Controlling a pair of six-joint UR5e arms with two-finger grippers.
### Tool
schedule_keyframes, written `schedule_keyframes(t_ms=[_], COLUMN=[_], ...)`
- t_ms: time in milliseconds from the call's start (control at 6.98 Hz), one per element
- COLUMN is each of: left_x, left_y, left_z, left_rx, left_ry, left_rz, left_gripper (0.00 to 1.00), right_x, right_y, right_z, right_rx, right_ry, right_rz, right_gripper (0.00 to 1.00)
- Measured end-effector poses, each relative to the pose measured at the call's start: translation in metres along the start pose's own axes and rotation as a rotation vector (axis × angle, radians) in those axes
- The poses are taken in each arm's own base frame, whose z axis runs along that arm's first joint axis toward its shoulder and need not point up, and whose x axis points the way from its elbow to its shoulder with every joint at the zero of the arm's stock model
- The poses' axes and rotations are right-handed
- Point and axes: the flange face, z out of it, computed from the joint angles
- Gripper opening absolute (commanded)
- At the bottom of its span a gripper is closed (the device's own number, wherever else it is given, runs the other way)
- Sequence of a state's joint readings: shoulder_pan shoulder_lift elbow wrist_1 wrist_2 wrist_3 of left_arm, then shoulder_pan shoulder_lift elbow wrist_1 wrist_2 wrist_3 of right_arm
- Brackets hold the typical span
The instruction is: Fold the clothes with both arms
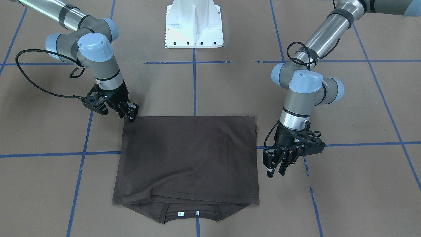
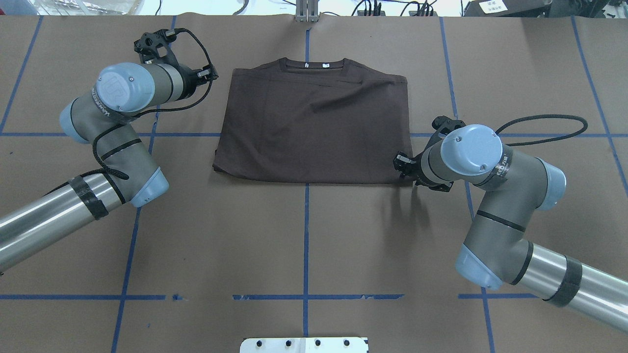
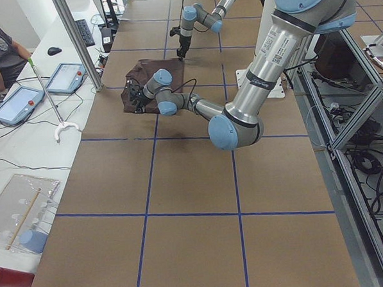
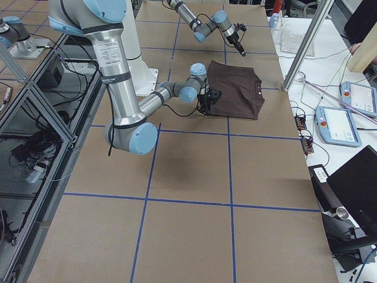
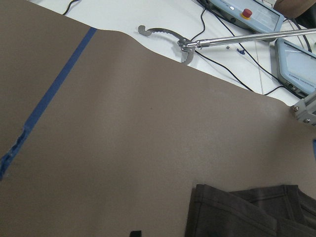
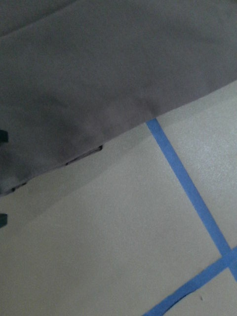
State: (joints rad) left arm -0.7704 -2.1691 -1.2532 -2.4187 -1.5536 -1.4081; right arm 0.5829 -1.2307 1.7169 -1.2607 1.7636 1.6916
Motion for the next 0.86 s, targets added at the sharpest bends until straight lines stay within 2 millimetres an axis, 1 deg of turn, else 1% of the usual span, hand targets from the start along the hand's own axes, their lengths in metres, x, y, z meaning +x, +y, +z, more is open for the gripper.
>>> schedule_keyframes(t_ms=[287,430,573,716,860], left_x=[-0.005,-0.007,-0.008,-0.008,-0.004], left_y=[0.000,-0.001,-0.001,-0.001,0.003], left_z=[0.001,0.000,-0.001,-0.005,-0.017], left_rx=[0.002,0.005,0.005,0.004,-0.013], left_ry=[-0.010,-0.013,-0.014,-0.007,0.019], left_rz=[-0.006,-0.021,-0.041,-0.050,-0.052], left_gripper=[0.54,0.54,0.54,0.54,0.54], right_x=[-0.002,0.004,0.024,0.049,0.073], right_y=[0.002,0.006,0.025,0.070,0.133], right_z=[-0.006,-0.016,-0.034,-0.062,-0.100], right_rx=[-0.004,-0.010,-0.035,-0.097,-0.198], right_ry=[-0.011,-0.025,-0.038,-0.054,-0.060], right_rz=[-0.001,-0.006,-0.028,-0.064,-0.089], right_gripper=[0.00,0.00,0.00,0.00,0.00])
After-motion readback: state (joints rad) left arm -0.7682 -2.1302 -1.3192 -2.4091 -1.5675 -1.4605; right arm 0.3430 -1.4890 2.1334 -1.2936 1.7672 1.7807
